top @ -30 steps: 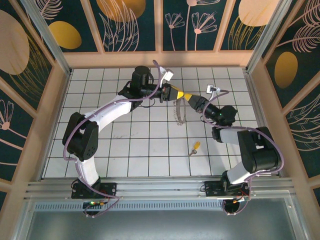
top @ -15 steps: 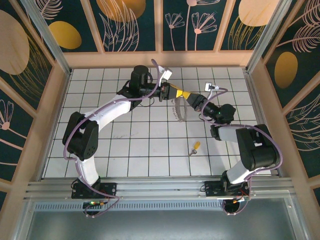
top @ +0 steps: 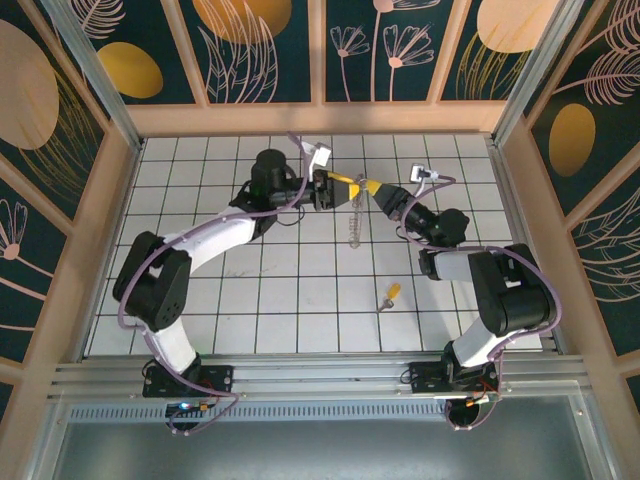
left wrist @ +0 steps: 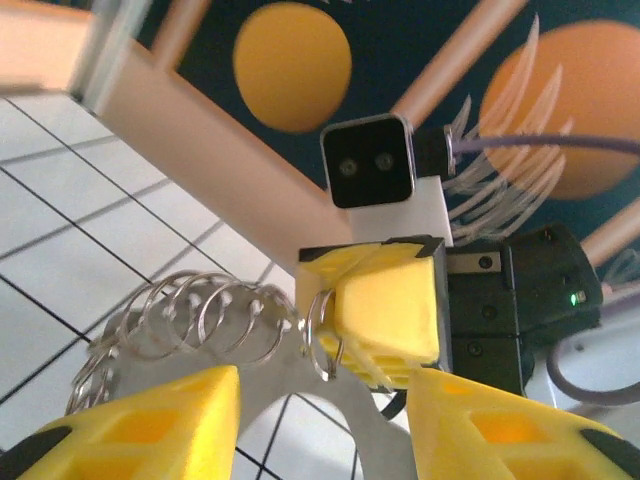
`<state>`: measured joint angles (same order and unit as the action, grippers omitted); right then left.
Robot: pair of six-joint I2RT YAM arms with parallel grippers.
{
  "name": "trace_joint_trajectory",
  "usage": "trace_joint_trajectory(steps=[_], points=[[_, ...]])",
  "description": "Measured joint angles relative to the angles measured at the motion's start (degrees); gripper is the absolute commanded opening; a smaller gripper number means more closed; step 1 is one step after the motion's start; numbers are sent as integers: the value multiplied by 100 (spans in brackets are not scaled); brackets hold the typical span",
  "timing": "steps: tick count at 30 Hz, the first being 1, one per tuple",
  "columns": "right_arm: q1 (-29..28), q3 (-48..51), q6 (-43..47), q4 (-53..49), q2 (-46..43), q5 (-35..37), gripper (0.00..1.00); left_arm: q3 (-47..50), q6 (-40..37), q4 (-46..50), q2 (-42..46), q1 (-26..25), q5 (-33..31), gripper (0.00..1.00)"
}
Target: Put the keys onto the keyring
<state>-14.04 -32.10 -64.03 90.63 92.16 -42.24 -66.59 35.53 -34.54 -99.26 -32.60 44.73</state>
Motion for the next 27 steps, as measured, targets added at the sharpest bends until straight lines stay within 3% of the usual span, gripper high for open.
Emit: trace_joint_trajectory(steps=[5,11,27], points=[[-66,0,-85,-2,0,273,0,553,717,-1185,328,76,-634,39],[-332,11,-85,0,0,704,0,835,1453,-2280,164,33,-863,34],[-549,37,-85,-4,0,1392,0,1185,2330,-3383,-413,-354,-1440,33]])
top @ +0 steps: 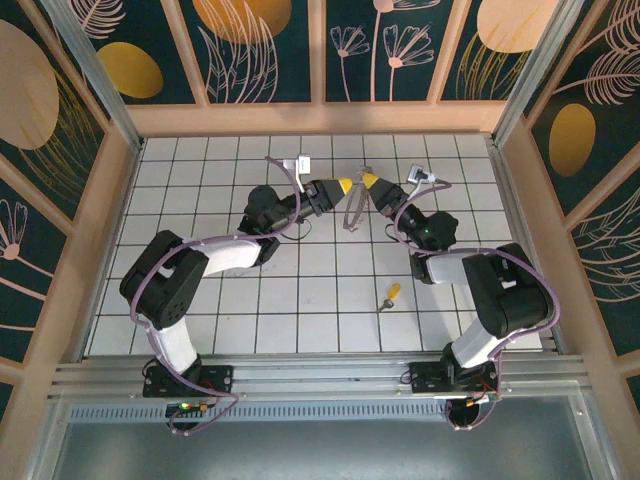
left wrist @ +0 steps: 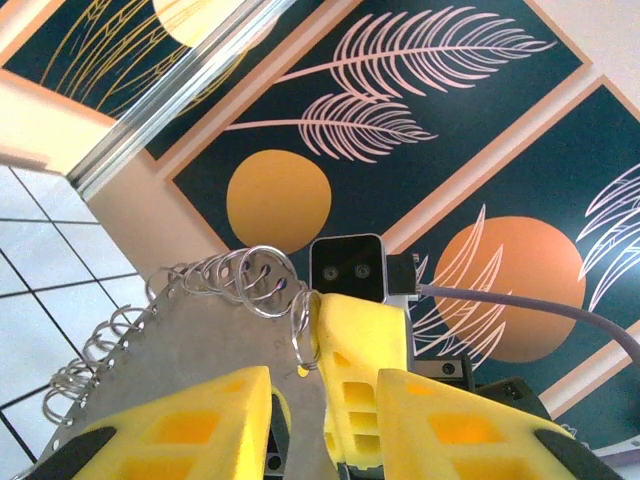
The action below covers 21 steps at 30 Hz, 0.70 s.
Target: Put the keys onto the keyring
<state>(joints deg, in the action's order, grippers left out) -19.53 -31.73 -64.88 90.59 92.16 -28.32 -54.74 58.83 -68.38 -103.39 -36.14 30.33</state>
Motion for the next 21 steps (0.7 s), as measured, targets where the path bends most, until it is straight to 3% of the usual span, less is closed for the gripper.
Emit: trace_joint_trajectory(steps=[21], points=[[-92,-2,0,0,4,4,0,-170,387,-575,-341,-107,-149,27]])
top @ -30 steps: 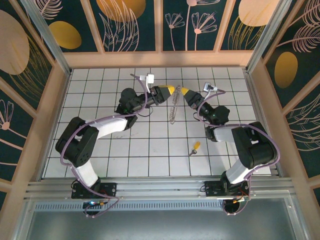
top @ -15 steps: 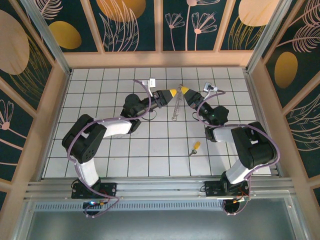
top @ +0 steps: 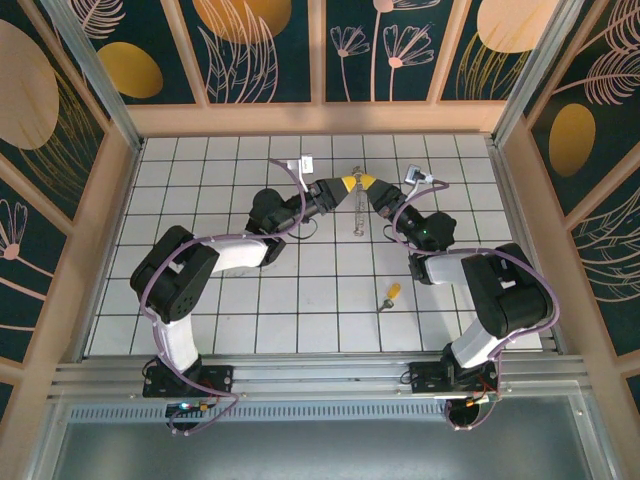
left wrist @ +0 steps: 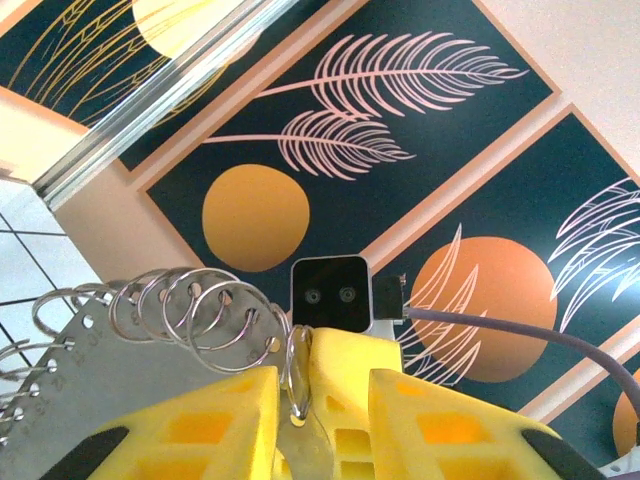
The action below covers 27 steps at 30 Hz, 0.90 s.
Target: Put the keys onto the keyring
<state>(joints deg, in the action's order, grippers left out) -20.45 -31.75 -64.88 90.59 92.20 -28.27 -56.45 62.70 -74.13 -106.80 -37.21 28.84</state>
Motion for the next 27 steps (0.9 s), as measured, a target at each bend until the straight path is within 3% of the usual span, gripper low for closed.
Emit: trace_joint_trajectory(steps=[8,23,27], points=[[-35,-2,0,2,11,-2,0,-37,46,-68,-94,-33,0,23],[-55,-4,0,11,59,37,0,-48,151,-164,-190,-52,-76,1],[-55,-4,0,13,59,37,0,-46,164,-238,-219,-52,-83,0]])
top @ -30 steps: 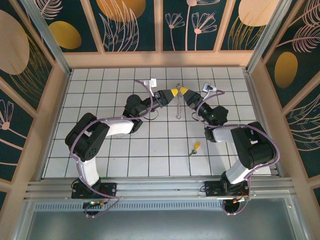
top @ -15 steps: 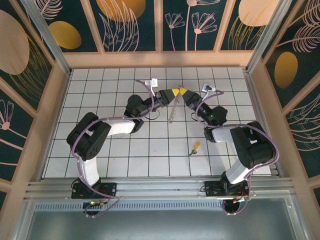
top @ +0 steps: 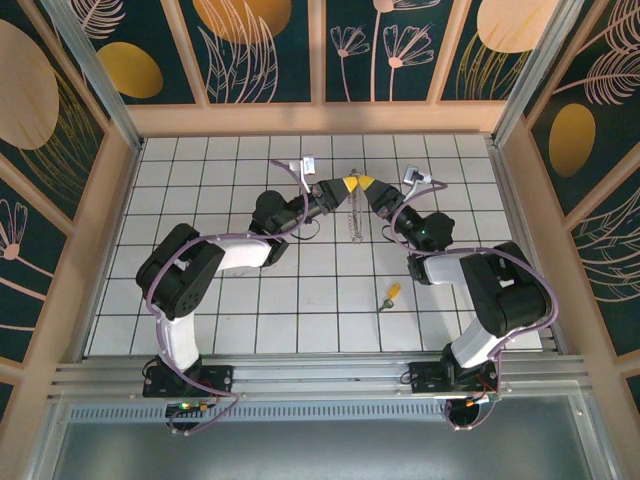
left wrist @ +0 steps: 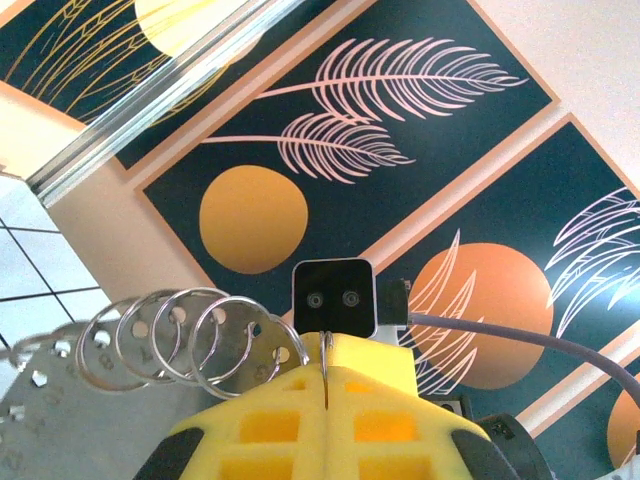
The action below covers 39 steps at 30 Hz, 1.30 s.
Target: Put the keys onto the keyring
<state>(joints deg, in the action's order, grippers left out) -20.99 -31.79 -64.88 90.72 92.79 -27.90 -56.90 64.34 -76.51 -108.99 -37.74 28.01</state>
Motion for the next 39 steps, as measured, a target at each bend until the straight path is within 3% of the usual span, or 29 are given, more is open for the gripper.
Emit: trace_joint_trajectory(steps=[5,6,8,9,13,18,29,34,39], points=[[0,0,0,0,0,-2,0,0,7,-85,-33,0,2,0],[0,-7,0,2,0,-11,5,0,7,-90,-33,0,2,0],[2,-15,-4,0,0,-26,31,0,-2,-96,-33,0,2,0],[15,-20,2,4,-2,-52,39,0,-28,-87,-33,0,9,0],[186,4,35,-179,-247,-114,49,2,-208,-81,-15,-7,22,0],[487,232,356,-1180,-1272,-142,51,59,-487,37,52,-11,20,0],[481,503,1609,-5864,-3493,721,50,621,-1123,385,516,103,24,0],[31,732,1722,-7694,-3770,1644,46,868,-1471,632,833,179,17,0],[-763,975,1506,-8835,-3762,2570,43,1099,-1832,968,1250,208,7,0]])
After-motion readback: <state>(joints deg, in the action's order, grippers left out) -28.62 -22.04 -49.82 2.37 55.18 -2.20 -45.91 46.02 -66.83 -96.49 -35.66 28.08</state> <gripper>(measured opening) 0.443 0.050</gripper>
